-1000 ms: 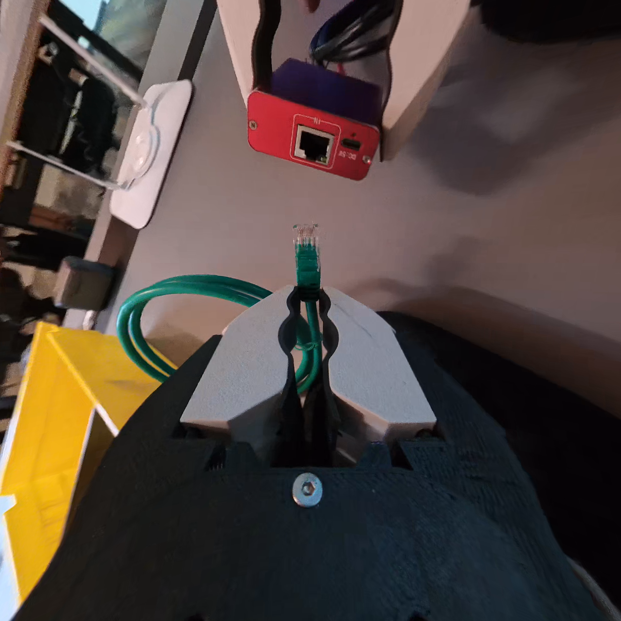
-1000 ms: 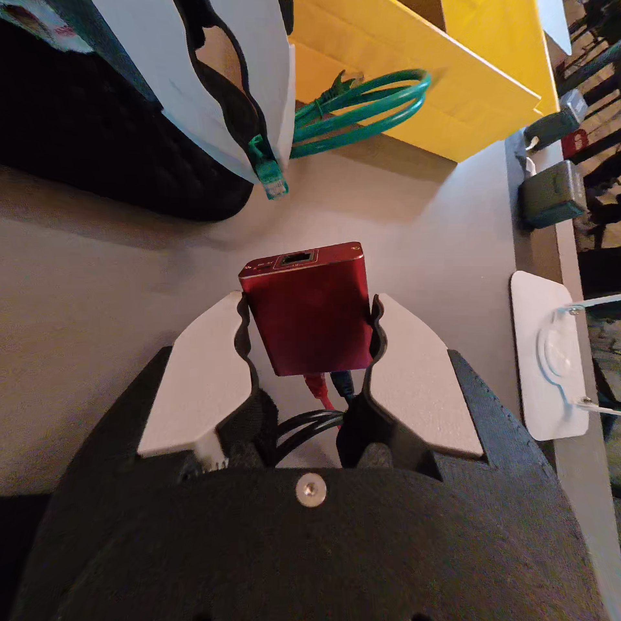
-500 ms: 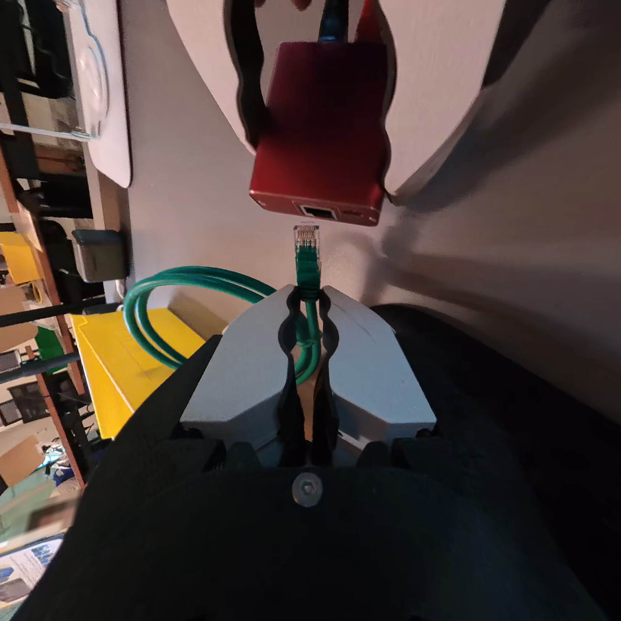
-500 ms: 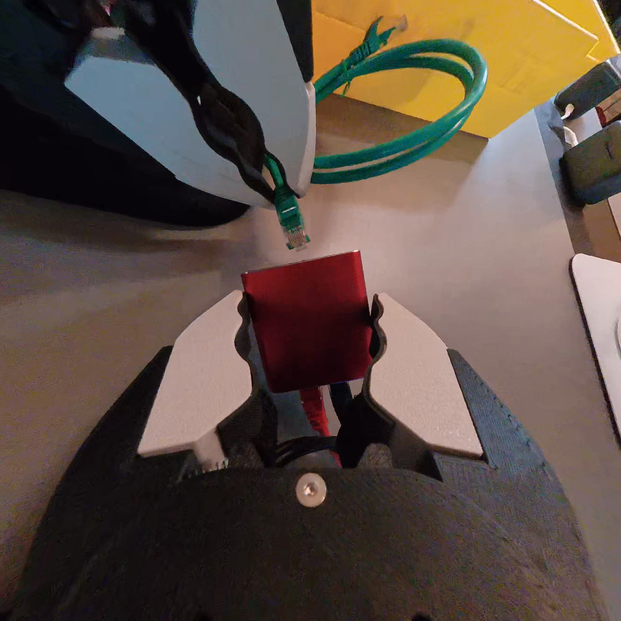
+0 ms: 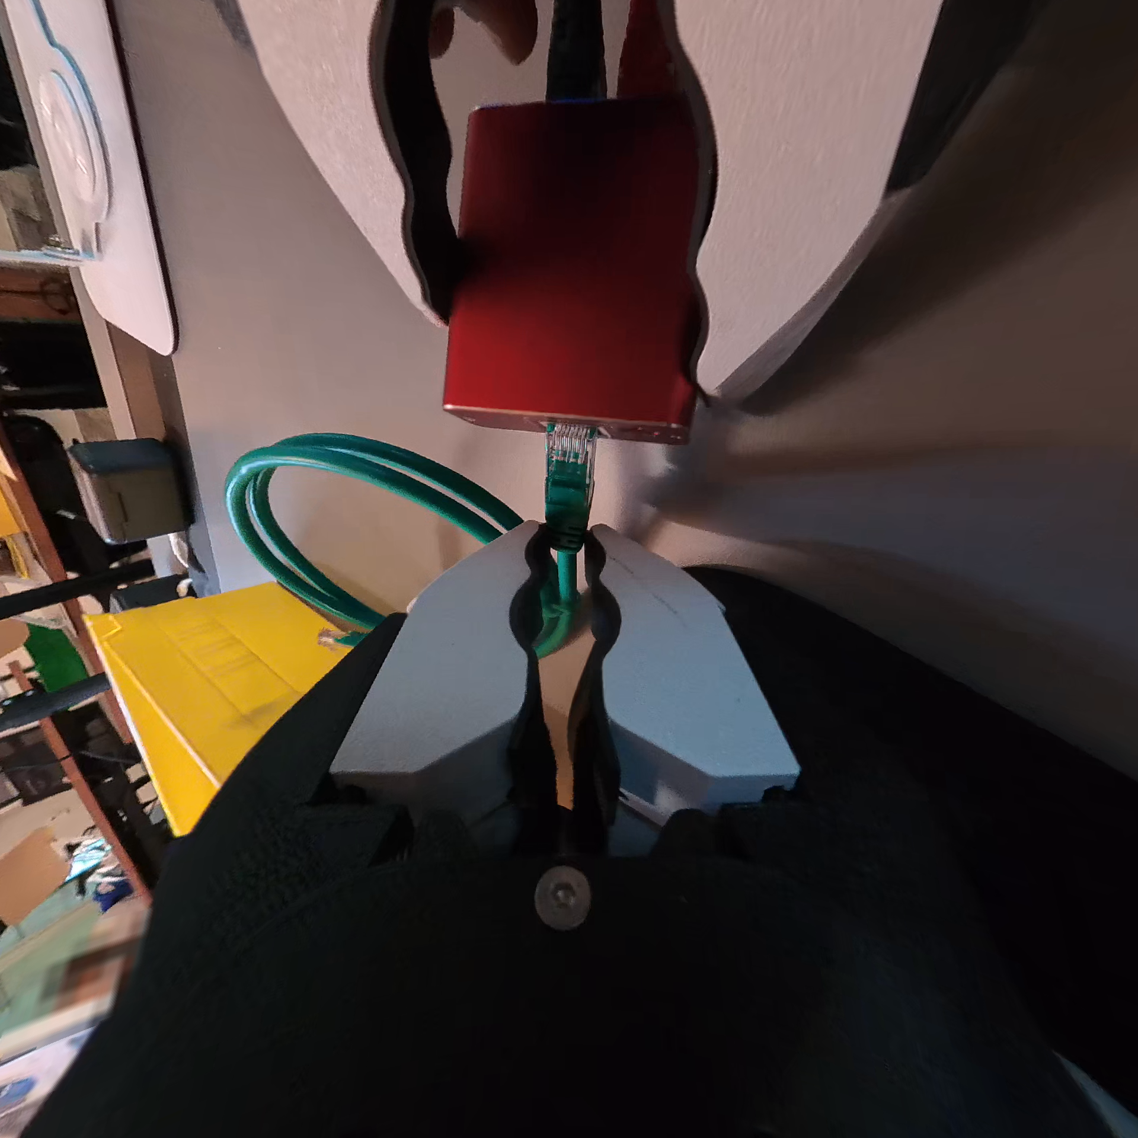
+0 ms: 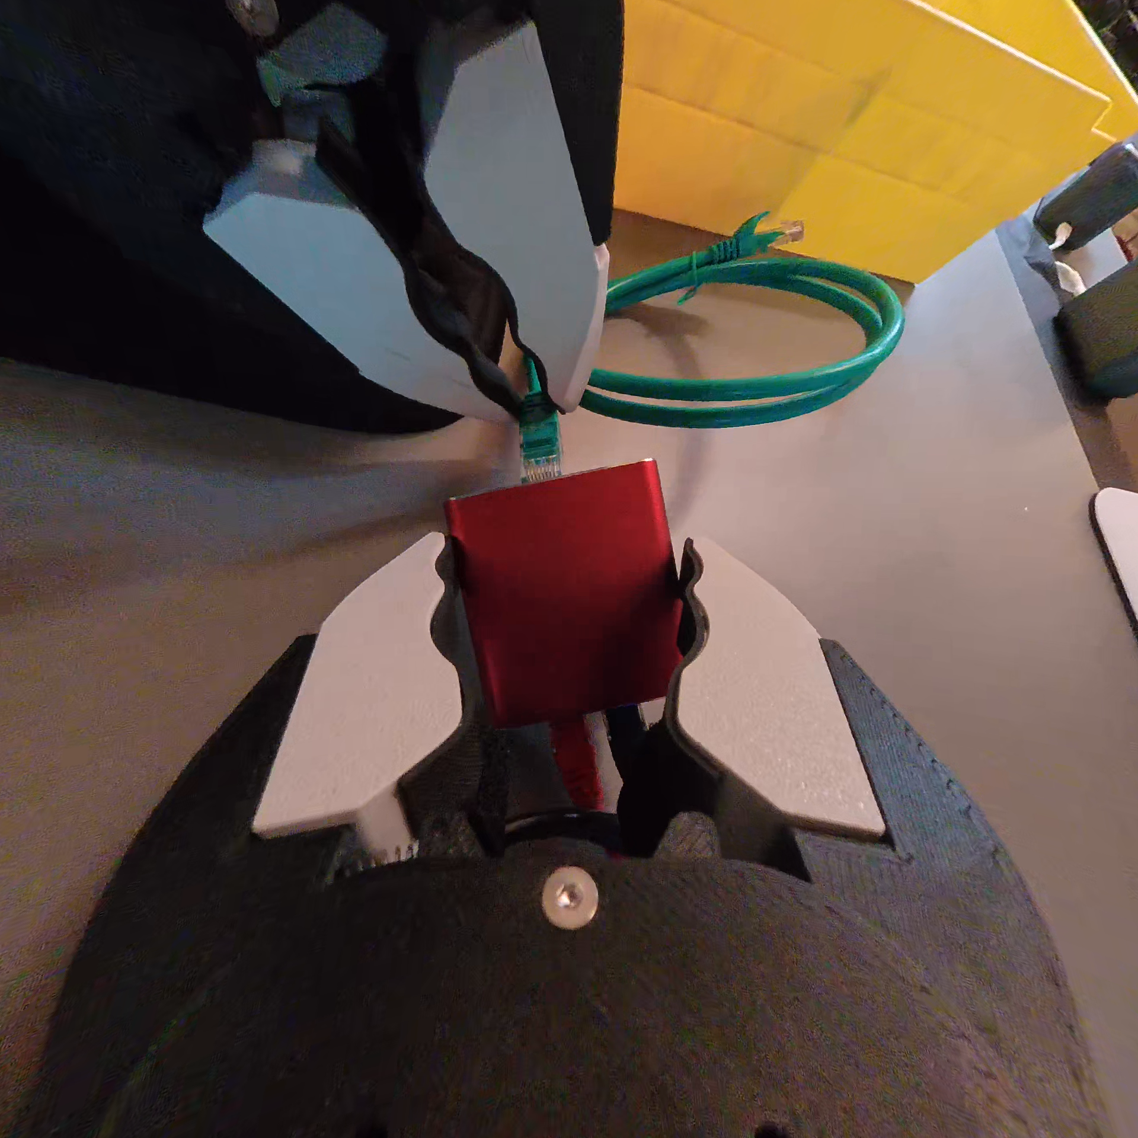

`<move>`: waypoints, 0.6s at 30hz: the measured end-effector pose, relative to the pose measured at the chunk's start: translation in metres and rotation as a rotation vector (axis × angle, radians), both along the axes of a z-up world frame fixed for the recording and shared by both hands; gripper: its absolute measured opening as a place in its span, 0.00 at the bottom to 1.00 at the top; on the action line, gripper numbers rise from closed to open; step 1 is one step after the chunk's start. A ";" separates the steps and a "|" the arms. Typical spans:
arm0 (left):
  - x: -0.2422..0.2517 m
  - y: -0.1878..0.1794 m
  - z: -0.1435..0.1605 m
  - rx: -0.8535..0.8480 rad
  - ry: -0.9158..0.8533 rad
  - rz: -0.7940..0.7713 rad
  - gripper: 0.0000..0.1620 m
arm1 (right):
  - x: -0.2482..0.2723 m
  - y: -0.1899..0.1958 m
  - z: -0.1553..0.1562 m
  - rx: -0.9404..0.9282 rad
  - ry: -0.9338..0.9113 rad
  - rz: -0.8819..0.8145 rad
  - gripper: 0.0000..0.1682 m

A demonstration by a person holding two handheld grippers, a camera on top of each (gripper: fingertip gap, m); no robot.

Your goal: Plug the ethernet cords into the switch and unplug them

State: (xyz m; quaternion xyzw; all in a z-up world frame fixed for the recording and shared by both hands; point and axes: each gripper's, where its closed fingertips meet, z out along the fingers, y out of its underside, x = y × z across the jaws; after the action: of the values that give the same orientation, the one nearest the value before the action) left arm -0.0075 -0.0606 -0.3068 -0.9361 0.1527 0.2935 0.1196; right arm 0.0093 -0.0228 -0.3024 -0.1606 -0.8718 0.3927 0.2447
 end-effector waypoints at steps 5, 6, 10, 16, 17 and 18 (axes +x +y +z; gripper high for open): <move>0.000 -0.004 -0.004 -0.004 -0.014 0.002 0.07 | 0.000 -0.004 -0.003 -0.019 -0.016 0.008 0.42; 0.000 -0.004 -0.004 -0.014 -0.005 -0.001 0.07 | 0.000 -0.005 -0.003 -0.021 -0.022 0.007 0.42; -0.002 -0.006 -0.004 0.026 -0.037 0.013 0.06 | 0.003 -0.006 -0.008 -0.093 -0.113 0.018 0.44; 0.000 -0.014 0.020 0.253 -0.194 -0.004 0.07 | 0.006 -0.008 0.054 -0.405 0.020 0.078 0.27; 0.002 -0.015 0.025 0.284 -0.210 -0.017 0.07 | 0.010 -0.013 0.064 -0.404 0.088 0.107 0.24; 0.005 -0.015 0.029 0.305 -0.235 -0.033 0.07 | 0.014 -0.019 0.068 -0.361 0.146 0.142 0.23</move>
State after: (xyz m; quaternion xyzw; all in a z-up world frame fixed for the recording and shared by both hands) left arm -0.0022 -0.0757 -0.2781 -0.9323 0.1067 0.1997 0.2819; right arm 0.0237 -0.0422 -0.2342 -0.1113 -0.7765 0.5694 0.2461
